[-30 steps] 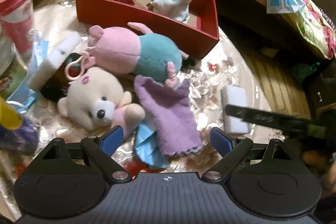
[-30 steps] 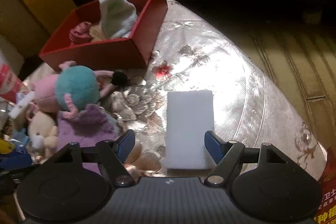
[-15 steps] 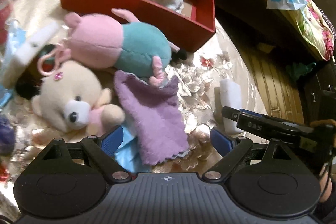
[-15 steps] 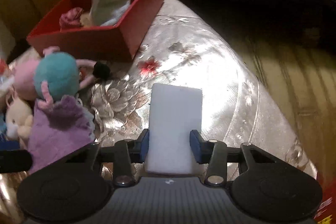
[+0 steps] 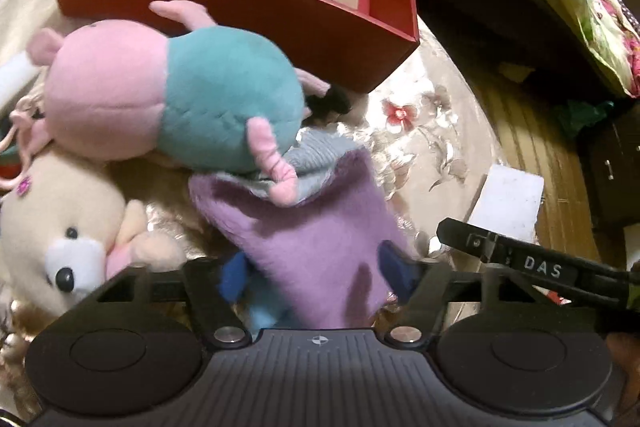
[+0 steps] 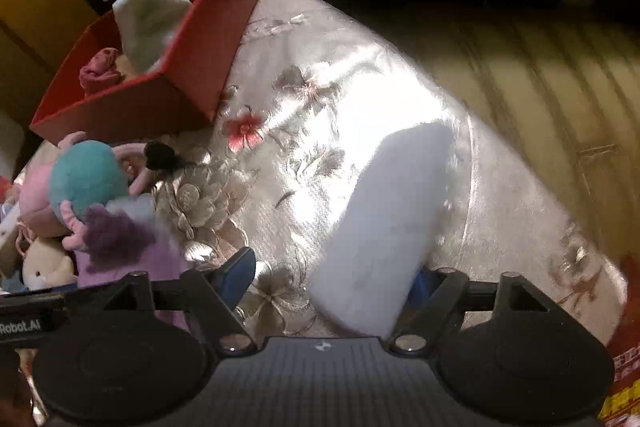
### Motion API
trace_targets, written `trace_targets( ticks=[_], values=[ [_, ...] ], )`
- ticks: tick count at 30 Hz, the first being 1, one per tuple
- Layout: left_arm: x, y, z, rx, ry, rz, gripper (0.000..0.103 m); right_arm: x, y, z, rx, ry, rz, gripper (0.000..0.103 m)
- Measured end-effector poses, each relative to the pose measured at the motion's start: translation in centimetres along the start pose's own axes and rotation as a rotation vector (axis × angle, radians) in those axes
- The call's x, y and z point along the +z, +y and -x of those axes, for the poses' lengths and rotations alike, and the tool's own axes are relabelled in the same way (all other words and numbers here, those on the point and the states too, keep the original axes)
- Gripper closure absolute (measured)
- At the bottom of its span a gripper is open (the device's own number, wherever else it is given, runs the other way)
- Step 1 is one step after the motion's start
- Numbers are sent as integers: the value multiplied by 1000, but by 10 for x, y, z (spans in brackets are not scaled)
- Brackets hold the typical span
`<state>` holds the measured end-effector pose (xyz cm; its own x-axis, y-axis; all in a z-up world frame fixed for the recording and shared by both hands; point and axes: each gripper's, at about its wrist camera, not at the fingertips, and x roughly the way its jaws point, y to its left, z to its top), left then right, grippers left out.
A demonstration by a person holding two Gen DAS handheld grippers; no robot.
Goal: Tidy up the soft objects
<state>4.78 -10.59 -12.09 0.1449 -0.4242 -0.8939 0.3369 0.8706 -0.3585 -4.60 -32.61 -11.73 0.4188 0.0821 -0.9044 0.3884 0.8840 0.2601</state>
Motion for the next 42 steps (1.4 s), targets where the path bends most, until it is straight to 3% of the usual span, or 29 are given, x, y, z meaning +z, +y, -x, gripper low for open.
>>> trace_targets(
  ticks=[5,7,9,15,20,22,23,25,26,29,31,35,39,42],
  values=[
    [7,10,0,-49,20,37,42,2,-2,2,16,0,18,62],
    [6,15,4,-50,25,48,46,3,-1,3,3,-17,38,88],
    [6,19,7,-77,42,69,51,4,-5,5,11,-13,29,101],
    [-1,23,46,-157,14,81,47,3,-5,8,63,-3,29,103],
    [-7,32,104,-157,-111,54,30,4,5,19,127,-33,45,103],
    [-11,36,119,-102,-151,34,28,4,8,19,149,-32,41,103],
    [-11,34,122,-34,-163,1,26,4,9,18,165,-24,34,103],
    [-10,31,112,105,-147,-52,27,3,13,17,184,-11,28,103],
    [-10,32,105,131,-128,-50,29,3,16,16,188,-4,29,103],
    [-11,52,95,72,-70,58,30,2,20,15,198,-2,31,103],
    [-17,64,97,56,-80,152,31,2,19,15,210,0,25,103],
    [-23,70,91,123,-127,268,23,3,17,12,242,21,1,103],
    [-13,78,65,169,-101,350,20,2,24,15,261,14,14,103],
    [-3,76,53,214,-117,360,13,2,26,16,272,13,17,103]
  ],
)
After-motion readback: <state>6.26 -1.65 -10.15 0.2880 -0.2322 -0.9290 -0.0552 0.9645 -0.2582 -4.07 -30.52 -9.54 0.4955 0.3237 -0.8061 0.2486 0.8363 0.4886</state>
